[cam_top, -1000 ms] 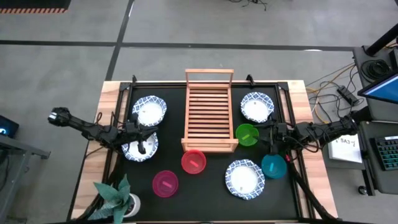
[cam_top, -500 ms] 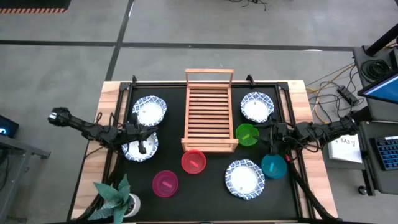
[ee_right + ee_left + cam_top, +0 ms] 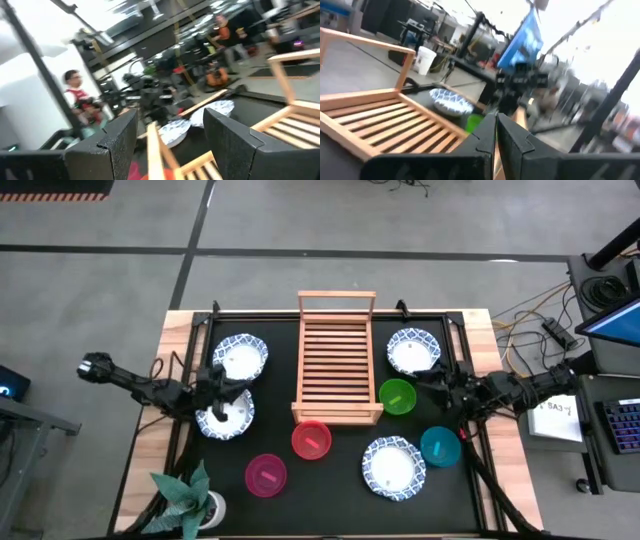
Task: Place and stack bowls onto a shelf
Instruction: Put the top right white bowl on the shelf
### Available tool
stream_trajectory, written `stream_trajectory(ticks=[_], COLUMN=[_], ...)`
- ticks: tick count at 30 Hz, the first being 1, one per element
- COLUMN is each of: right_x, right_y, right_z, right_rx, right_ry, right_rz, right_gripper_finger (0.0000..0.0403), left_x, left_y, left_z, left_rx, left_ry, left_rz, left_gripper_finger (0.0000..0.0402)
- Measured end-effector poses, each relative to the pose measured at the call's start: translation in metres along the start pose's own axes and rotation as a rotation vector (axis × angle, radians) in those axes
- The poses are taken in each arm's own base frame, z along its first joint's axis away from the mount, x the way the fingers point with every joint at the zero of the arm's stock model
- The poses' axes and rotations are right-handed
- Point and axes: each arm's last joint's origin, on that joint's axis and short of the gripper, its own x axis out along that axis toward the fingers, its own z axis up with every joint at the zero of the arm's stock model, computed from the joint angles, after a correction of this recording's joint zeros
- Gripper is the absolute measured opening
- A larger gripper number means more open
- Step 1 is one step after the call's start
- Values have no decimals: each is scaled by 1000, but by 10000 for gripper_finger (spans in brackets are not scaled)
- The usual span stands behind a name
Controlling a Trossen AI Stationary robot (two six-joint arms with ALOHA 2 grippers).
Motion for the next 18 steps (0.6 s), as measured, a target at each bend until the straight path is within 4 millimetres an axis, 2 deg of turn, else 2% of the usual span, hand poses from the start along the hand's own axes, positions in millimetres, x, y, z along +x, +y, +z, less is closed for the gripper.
stream_trajectory(ticks=[7,13,18], right_x=[30,65,95], right_y=[19,25,18], right_z=[32,52,68], right_rx=[-99,-111,-67], right_ry=[139,366,535], right_rz=[-370,-744,-962], right_gripper_finger=[215,215,215], left_x=[-1,-2,-4], left_y=[-4,-4,-4], left_z=[12,21,29], left_rx=[-86,-6,121], left_ry=[-102,-199,-271], left_rz=[-31,29,86], left_gripper_finger=[0,0,0])
